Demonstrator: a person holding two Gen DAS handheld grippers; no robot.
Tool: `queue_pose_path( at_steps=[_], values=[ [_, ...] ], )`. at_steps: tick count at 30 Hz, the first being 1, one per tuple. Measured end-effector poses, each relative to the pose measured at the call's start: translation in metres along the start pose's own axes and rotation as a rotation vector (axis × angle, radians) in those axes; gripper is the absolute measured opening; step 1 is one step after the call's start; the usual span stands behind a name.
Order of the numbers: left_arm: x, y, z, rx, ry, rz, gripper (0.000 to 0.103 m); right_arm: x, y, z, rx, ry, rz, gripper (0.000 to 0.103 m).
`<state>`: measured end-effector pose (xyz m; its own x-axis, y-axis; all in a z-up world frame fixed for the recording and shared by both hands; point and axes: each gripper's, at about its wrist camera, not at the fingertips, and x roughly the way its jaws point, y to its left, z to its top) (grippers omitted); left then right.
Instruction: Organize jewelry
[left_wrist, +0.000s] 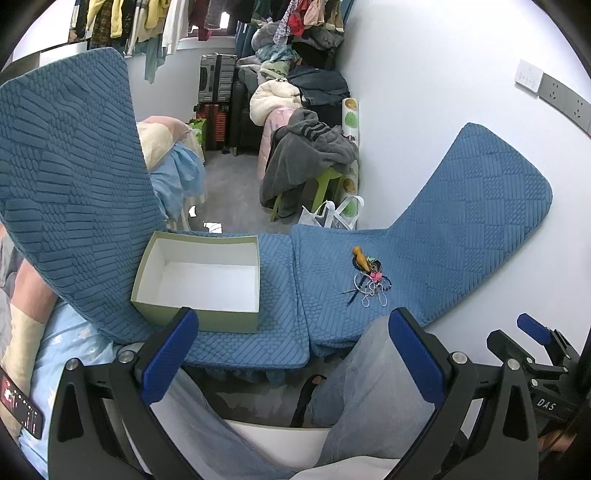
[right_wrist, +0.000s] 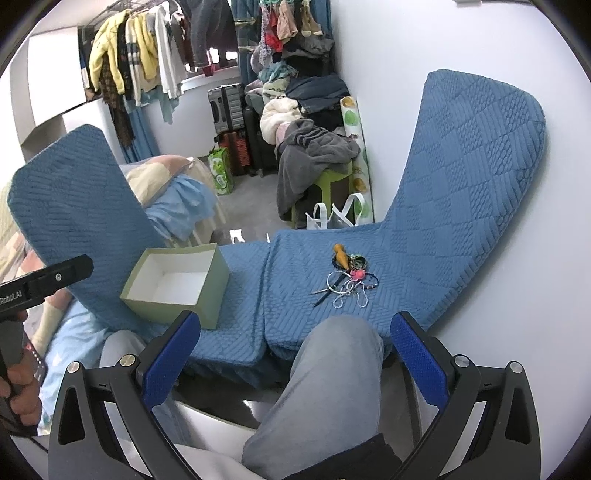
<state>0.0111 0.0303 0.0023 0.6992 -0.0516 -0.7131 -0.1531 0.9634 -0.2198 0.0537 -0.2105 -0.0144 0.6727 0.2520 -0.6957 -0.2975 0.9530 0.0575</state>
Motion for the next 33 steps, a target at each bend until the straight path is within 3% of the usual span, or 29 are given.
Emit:
queue_pose_path(
  at_steps=[8, 33],
  values=[
    [0.001, 0.007, -0.001, -0.003, 0.015, -0.012, 0.102, 0.001, 0.012, -0.001, -0.001, 0.0, 0.004, 0.103],
    [0.0, 0.011, -0.009, 0.009, 0.021, 0.01, 0.102, 0.003, -0.002, -0.015, 0.071, 0.002, -0.013, 0.103]
  ],
)
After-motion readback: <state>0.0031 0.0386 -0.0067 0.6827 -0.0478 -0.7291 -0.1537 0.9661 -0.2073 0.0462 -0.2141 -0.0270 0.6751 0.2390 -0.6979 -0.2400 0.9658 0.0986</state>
